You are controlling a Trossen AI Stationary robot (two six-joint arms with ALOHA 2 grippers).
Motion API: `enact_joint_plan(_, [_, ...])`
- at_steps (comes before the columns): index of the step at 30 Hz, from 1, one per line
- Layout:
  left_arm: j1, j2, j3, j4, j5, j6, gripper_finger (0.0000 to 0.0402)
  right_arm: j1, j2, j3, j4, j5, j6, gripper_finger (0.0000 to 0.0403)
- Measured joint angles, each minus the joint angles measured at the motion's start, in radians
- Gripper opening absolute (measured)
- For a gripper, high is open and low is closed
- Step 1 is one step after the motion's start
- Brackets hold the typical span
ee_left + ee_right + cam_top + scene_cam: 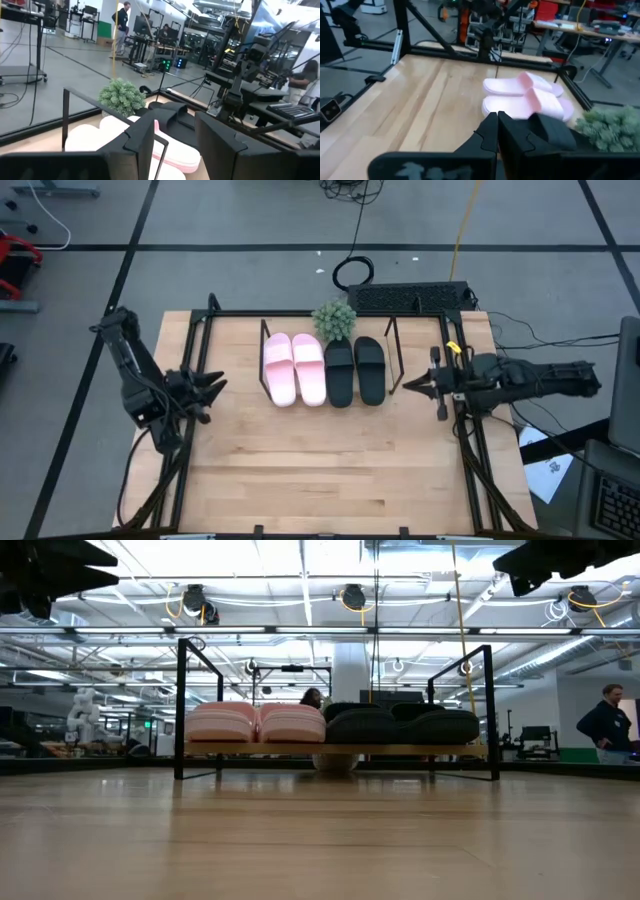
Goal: Pick and place slides into the shelf
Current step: Return to Home Position
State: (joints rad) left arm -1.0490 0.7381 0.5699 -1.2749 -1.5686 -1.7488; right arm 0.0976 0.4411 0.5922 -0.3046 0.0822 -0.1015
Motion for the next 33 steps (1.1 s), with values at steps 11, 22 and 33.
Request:
enact_joint_plan(11, [-0.065,-0.026,0.011,0.004,-0.003,0.051,0.0145,-0.049,-0.216,-0.001,-0.141,-0.106,0.056,0.0])
enact_joint_plan(22, [-0.026,0.014,-0.056,0.304,-0.003,0.166,0.0145,-0.048,-0.306,-0.069,-0.151,-0.114,0.088,0.0])
enact_joint_plan(33, [0.091,0.137,-0.109,0.841,0.119,0.598,0.0145,-0.049,-0.305,-0.086,-0.126,-0.187,0.079,0.0])
